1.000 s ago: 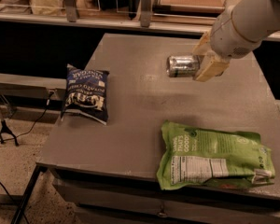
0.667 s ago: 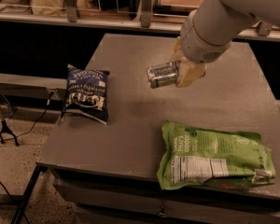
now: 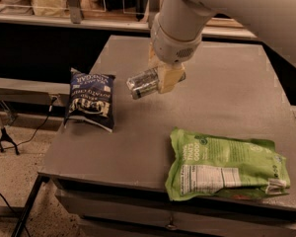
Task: Move redbull can near blue chip bag
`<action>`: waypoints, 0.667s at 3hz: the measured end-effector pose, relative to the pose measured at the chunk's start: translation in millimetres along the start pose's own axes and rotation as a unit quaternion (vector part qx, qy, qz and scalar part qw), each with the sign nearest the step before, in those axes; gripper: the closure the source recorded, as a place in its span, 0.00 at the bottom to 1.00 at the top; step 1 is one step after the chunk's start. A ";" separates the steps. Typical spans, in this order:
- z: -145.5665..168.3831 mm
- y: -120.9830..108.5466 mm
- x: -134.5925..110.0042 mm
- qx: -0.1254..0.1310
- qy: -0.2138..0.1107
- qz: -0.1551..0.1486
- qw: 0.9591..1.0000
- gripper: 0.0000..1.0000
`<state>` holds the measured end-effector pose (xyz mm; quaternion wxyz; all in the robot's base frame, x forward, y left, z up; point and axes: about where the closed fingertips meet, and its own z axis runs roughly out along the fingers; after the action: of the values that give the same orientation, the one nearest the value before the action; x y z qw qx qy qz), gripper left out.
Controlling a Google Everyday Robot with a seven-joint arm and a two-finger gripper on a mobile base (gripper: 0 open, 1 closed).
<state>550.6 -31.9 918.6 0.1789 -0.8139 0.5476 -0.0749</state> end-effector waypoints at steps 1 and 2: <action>14.1 -8.1 -13.9 -0.028 -0.024 -0.006 0.999 0.69; 35.0 -12.3 -19.0 -0.051 -0.044 -0.004 0.998 0.69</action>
Offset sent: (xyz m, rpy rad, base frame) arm 0.0262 0.0393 -0.0495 0.0622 0.1960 0.0623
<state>565.0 -3.0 892.2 0.1614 -0.8266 0.5391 -0.0116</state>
